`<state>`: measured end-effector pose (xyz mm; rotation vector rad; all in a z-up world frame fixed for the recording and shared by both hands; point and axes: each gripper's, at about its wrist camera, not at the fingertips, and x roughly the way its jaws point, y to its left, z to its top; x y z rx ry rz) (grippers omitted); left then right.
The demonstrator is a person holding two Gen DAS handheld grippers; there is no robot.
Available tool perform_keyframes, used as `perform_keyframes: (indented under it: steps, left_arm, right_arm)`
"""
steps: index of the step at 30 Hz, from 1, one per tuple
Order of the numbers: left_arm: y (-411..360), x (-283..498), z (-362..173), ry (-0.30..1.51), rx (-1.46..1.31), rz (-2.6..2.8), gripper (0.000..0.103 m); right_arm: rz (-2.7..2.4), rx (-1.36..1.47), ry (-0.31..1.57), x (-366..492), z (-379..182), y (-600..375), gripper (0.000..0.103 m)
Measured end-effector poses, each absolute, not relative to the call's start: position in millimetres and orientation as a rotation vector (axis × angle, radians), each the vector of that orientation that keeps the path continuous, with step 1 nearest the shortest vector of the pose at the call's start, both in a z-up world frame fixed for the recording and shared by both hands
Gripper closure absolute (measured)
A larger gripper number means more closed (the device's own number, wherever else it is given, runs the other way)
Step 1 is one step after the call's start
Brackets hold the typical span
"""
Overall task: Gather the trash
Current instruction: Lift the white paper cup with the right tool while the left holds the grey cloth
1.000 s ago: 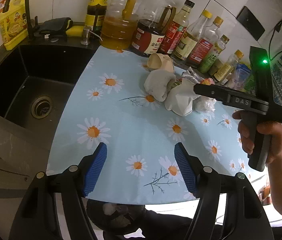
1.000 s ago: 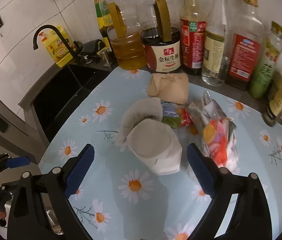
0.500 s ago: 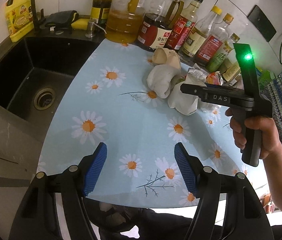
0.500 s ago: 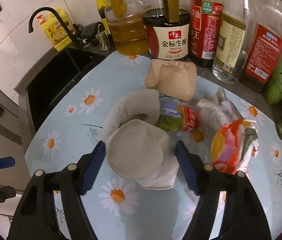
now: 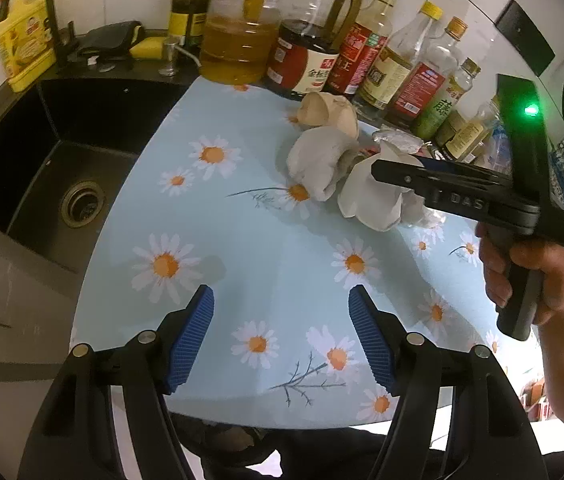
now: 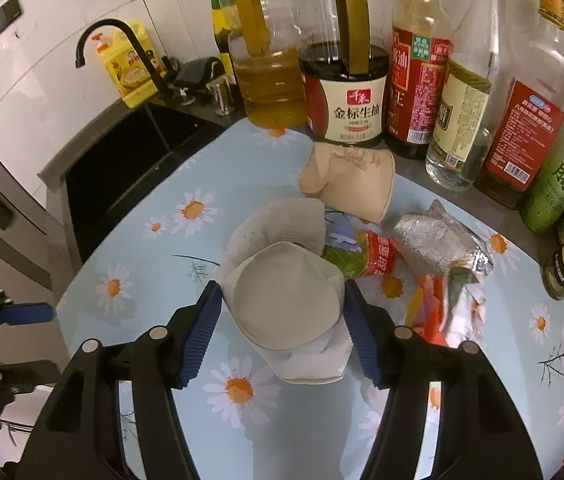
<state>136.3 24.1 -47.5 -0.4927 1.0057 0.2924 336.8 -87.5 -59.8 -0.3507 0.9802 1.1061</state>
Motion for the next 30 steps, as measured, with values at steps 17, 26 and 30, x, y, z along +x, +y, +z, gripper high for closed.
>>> perform_keyframes:
  steps: [17, 26, 30]
  left_arm:
    - [29.7, 215.6, -52.4, 1.063, -0.363, 0.158, 0.031]
    - [34.4, 267.6, -59.3, 1.085, -0.273, 0.098, 0.030]
    - [37.6, 288.4, -70.7, 1.112, -0.232, 0.089, 0.030]
  right_arm:
    - [1.058, -0.162, 0.942, 321.4, -12.7, -162.3, 0.042]
    - [0.966, -0.068, 0.978, 311.2, -18.4, -204.9, 0.042]
    - [0.928, -0.044, 0.997, 306.2, -23.9, -217.3, 0.042]
